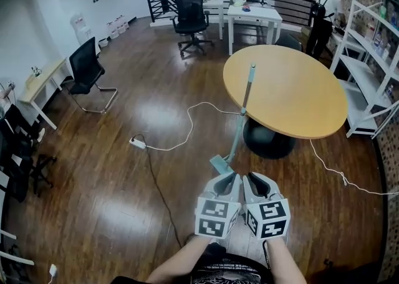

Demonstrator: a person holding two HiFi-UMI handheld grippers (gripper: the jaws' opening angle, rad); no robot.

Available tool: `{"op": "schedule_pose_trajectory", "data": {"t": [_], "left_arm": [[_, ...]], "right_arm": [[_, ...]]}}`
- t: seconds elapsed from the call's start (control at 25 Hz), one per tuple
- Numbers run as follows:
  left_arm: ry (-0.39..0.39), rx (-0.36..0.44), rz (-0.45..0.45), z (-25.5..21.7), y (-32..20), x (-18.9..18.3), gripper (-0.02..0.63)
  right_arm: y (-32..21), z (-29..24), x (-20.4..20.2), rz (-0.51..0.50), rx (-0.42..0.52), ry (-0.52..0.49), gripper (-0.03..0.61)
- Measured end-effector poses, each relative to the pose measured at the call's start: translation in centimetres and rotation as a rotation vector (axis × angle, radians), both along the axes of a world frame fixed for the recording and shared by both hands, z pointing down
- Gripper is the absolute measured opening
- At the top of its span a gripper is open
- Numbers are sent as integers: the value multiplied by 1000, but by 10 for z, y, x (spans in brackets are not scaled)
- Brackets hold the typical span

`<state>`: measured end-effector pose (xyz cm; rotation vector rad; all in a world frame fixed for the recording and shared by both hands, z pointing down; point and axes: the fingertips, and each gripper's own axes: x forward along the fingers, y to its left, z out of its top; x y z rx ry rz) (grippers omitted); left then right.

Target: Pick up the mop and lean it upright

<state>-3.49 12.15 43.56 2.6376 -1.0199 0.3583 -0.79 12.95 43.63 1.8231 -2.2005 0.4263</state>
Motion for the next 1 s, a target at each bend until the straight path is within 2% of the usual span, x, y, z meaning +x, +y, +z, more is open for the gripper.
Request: {"op": "schedule_pose_trajectory", "data": {"t": [0.52, 1.0], "left_arm": [[15, -13, 54, 4, -88, -2, 3], [-9, 20, 60, 3, -171, 45, 3]], "right_arm": [[-89, 1, 4, 72, 7, 5, 52], [-184, -1, 58, 93, 51, -13, 77]]}}
